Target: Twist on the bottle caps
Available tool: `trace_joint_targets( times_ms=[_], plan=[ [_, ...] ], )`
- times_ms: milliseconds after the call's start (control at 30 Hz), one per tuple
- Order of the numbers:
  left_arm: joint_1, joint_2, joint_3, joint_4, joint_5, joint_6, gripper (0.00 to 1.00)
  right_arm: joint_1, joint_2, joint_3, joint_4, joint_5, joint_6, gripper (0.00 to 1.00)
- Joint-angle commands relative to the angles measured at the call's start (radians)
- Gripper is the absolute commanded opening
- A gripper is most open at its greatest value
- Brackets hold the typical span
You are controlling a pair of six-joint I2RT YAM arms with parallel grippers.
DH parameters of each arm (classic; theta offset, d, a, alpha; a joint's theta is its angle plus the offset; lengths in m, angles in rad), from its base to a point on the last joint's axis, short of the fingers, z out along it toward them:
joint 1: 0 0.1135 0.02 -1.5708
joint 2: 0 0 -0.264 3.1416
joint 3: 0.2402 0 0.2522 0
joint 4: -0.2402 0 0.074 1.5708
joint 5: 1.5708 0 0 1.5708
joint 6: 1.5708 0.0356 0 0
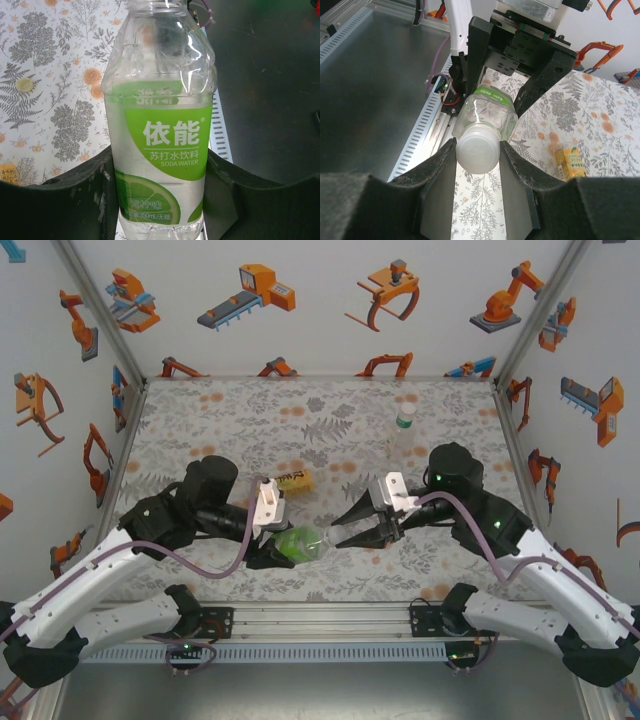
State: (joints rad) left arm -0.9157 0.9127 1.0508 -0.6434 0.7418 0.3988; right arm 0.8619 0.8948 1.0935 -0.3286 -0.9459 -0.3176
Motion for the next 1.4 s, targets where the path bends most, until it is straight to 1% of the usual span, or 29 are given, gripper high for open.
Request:
trace_joint_targets(
  times_ms=[0, 133, 367, 700, 900, 1067, 1167, 1300, 1367],
  plan=[
    [-0.005, -0.01, 0.009, 0.134, 0.04, -0.012, 0.0, 0.02, 0.006, -0.039, 0.038, 0.016, 0.075, 0.0],
    [-0.005, -0.02, -0.002, 0.146, 0.027, -0.012, 0.0, 0.021, -0.016, -0.071, 0.067, 0.035, 0.133, 0.0],
    [-0.005, -0.031, -0.018, 0.168, 0.026, -0.018, 0.0, 0.022, -0.104, -0.166, 0.207, 0.142, 0.237, 0.0],
    [-0.006, -0.03, -0.009, 0.174, 0.032, -0.006, 0.0, 0.021, -0.117, -0.215, 0.327, 0.143, 0.369, 0.0],
    [-0.006, -0.031, -0.003, 0.172, 0.025, 0.005, 0.0, 0.022, -0.095, -0.24, 0.357, 0.155, 0.53, 0.0],
    [-0.007, -0.044, -0.014, 0.192, -0.046, 0.004, 0.0, 0.028, -0.103, -0.281, 0.384, 0.284, 0.72, 0.0],
    [-0.008, -0.057, -0.04, 0.223, -0.139, -0.005, 0.0, 0.035, -0.119, -0.302, 0.367, 0.43, 0.853, 0.0],
    [-0.011, -0.058, -0.058, 0.241, -0.241, -0.02, 0.0, 0.037, -0.102, -0.269, 0.225, 0.646, 1.102, 0.0],
    [-0.012, -0.051, -0.056, 0.24, -0.267, -0.026, 0.0, 0.037, -0.07, -0.228, 0.147, 0.681, 1.214, 0.0]
  ],
)
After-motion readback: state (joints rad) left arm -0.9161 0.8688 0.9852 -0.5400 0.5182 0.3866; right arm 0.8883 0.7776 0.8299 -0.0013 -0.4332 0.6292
